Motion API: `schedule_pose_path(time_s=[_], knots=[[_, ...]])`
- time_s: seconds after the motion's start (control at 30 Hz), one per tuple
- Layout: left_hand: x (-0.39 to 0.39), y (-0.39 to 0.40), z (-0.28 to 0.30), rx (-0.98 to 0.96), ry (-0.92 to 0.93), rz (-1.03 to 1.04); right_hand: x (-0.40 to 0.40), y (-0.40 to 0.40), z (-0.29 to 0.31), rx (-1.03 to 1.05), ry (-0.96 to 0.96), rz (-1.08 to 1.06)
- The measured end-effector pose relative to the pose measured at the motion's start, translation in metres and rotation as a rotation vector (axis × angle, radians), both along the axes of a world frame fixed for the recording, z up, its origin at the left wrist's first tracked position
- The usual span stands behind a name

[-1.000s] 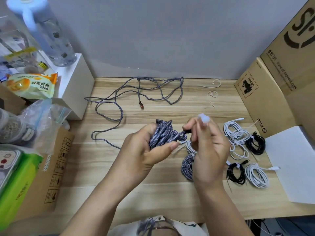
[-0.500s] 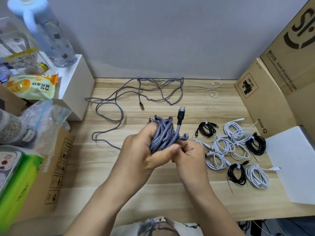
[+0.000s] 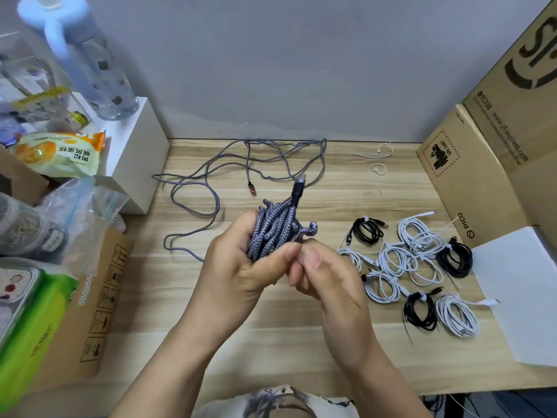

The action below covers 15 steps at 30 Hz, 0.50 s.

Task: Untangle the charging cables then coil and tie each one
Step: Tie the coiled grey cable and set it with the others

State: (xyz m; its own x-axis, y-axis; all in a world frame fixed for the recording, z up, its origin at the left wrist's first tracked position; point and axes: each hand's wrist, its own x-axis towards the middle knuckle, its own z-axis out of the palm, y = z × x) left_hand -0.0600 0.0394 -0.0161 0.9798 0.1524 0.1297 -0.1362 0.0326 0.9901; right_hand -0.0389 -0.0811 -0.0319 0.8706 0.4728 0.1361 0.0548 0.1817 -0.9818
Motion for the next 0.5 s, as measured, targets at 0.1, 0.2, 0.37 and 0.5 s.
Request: schedule_pose_path(time_s=[0.1, 0.2, 0.37, 0.5], knots=[[0.0019, 0.0017, -0.0016, -0.115, 0.059, 0.023, -0.0009, 0.0008, 0.0006, 0.010, 0.004, 0.019], [0.0040, 0.0042, -0.0033, -0.159, 0.108, 0.060, -0.0010, -0.0005, 0.0008, -0.050, 0.005, 0.041], [0.0037, 0.0082, -0.0036, -0.124, 0.110, 0.030, 0.0041, -0.0017, 0.0010, -0.235, 0.096, 0.006], [0.0009, 0.0083, -0.0069, 0.027, 0.133, 0.019, 0.0061, -0.0018, 0.0005, -0.361, 0.098, -0.062]])
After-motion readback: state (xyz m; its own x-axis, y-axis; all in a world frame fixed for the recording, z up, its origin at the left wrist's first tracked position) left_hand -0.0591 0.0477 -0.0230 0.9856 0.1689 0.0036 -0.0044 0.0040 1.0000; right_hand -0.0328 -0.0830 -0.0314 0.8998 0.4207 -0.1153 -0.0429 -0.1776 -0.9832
